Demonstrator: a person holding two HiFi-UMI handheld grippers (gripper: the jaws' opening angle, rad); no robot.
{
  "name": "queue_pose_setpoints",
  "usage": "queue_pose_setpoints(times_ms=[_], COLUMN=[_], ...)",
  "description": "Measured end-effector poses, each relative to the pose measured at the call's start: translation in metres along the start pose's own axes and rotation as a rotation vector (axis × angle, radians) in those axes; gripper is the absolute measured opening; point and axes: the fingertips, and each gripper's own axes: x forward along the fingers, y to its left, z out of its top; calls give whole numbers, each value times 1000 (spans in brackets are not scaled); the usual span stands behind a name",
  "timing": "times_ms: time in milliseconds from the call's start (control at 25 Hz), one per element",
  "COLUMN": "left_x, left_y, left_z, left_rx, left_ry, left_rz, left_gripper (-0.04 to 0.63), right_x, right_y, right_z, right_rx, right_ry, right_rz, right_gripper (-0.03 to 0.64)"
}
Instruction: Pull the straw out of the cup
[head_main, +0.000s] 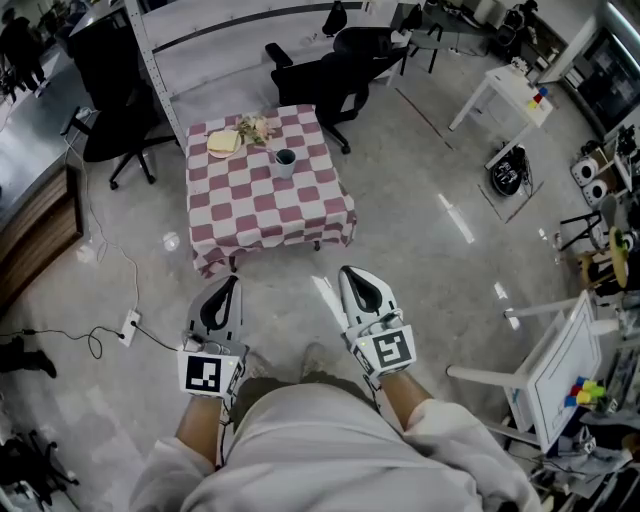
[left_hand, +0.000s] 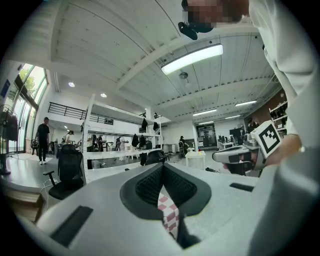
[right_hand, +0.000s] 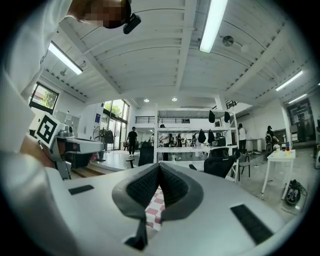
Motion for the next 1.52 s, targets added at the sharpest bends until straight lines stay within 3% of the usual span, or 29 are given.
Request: queue_pose_setpoints(times_ms=[400, 840, 1120, 1520], left_x=[10, 23, 48, 111], left_y=[-5, -7, 14, 70], left_z=[-5, -9, -14, -25], left_rx=[2, -1, -6, -10], left_ry=[6, 2, -2, 4], left_rz=[21, 101, 72, -23], left_gripper=[3, 3, 3, 5], right_x=[-1, 8, 36, 104], right_y=[-10, -33, -34, -50], right_z=[-8, -14, -19, -19], right_rx=[20, 1, -2, -10], right_ry=[-8, 3, 20, 35], right_rz=[28, 97, 87, -6], right_gripper=[5, 5, 5, 5])
